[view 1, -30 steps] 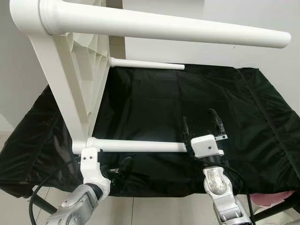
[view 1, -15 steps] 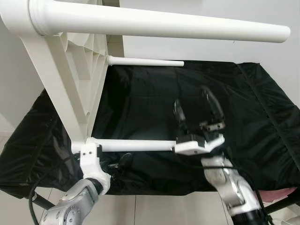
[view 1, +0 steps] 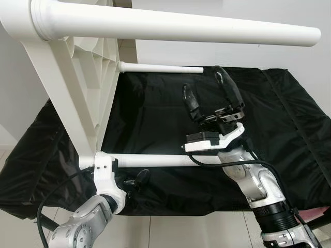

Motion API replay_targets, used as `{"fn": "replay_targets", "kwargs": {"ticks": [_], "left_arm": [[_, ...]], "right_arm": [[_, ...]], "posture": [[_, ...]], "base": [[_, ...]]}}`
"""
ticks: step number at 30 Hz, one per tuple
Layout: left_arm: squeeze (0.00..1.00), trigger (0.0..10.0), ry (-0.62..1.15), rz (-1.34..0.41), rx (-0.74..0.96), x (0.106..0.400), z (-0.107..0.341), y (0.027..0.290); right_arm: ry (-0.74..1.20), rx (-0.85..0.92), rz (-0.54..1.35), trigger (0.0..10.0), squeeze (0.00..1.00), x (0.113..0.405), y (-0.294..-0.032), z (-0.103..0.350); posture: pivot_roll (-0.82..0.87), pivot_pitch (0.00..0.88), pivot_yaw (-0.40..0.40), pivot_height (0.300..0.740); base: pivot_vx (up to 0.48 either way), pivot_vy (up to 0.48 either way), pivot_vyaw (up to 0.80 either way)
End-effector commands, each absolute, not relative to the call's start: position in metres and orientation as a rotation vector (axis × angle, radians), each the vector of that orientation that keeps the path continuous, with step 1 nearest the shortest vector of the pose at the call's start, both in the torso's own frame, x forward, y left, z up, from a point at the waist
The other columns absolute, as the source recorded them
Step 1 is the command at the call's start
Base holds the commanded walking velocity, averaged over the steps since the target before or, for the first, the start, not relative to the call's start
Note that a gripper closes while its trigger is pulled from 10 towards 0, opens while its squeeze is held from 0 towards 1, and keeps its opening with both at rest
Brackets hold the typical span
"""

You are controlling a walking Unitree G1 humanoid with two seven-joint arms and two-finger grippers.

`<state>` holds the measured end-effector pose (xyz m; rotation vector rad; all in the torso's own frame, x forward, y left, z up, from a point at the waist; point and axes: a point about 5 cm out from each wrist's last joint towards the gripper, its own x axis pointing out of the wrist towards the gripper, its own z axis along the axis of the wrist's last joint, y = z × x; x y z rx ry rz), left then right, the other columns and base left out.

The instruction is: Building children table

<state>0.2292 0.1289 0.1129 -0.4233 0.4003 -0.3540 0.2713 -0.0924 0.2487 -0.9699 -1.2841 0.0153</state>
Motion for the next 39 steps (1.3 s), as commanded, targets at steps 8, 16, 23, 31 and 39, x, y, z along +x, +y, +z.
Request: {"fn": "replay_targets", "kwargs": {"ticks": [8, 16, 23, 31, 39], "left_arm": [[0.0, 10.0, 0.446, -0.357, -0.417, 0.229, 0.104, 0.125], [0.0, 10.0, 0.448, -0.369, -0.42, 0.23, 0.104, 0.123], [0.0, 10.0, 0.449, -0.367, -0.423, 0.23, 0.103, 0.122], [0.0, 10.0, 0.447, -0.386, -0.406, 0.231, 0.105, 0.12], [0.0, 10.0, 0.442, -0.399, -0.407, 0.232, 0.106, 0.117]], "right_arm": [[-1.399, -0.99, 0.02, 10.0, 0.0, 0.279, -0.08, 0.266], [-1.479, -0.959, -0.002, 10.0, 0.0, 0.273, -0.077, 0.293], [-1.492, -0.938, 0.003, 10.0, 0.0, 0.271, -0.077, 0.303], [-1.34, -0.948, 0.033, 10.0, 0.0, 0.281, -0.07, 0.322], [-1.268, -0.969, 0.04, 10.0, 0.0, 0.283, -0.067, 0.333]], "posture": [[0.01, 0.055, 0.064, 0.74], [0.0, 0.061, 0.065, 0.74], [0.0, 0.061, 0.065, 0.74], [-0.01, 0.071, 0.07, 0.74], [-0.02, 0.074, 0.071, 0.74]], "base": [[0.0, 0.0, 0.0], [0.0, 0.0, 0.0], [0.0, 0.0, 0.0], [0.0, 0.0, 0.0], [0.0, 0.0, 0.0]]}}
